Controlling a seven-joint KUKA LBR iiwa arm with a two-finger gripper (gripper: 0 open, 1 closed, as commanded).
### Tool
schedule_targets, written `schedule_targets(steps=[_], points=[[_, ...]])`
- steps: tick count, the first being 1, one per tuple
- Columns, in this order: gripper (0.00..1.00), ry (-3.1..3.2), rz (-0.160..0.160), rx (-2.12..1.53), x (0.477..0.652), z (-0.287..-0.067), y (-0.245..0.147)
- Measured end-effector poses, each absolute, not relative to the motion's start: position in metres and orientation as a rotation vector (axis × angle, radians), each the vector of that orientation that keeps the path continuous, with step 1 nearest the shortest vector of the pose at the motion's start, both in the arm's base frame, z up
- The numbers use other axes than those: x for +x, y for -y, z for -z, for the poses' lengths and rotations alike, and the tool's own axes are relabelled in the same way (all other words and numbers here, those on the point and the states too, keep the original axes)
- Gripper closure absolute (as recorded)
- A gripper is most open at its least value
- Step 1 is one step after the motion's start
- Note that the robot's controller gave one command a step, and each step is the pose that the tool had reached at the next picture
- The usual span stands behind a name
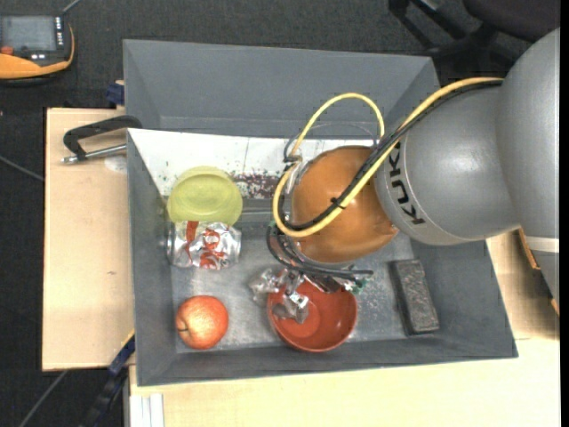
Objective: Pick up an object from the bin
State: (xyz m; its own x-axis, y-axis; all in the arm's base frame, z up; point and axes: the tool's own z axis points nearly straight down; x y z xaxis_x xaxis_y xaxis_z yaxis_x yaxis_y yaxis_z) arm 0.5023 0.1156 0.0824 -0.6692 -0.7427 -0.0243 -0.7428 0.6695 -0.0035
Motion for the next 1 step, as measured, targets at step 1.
schedule_targets(steps=[1], points=[[1.00,-2.808,-0.005,-1.319,0.5187,-0.3239,-0.1018]])
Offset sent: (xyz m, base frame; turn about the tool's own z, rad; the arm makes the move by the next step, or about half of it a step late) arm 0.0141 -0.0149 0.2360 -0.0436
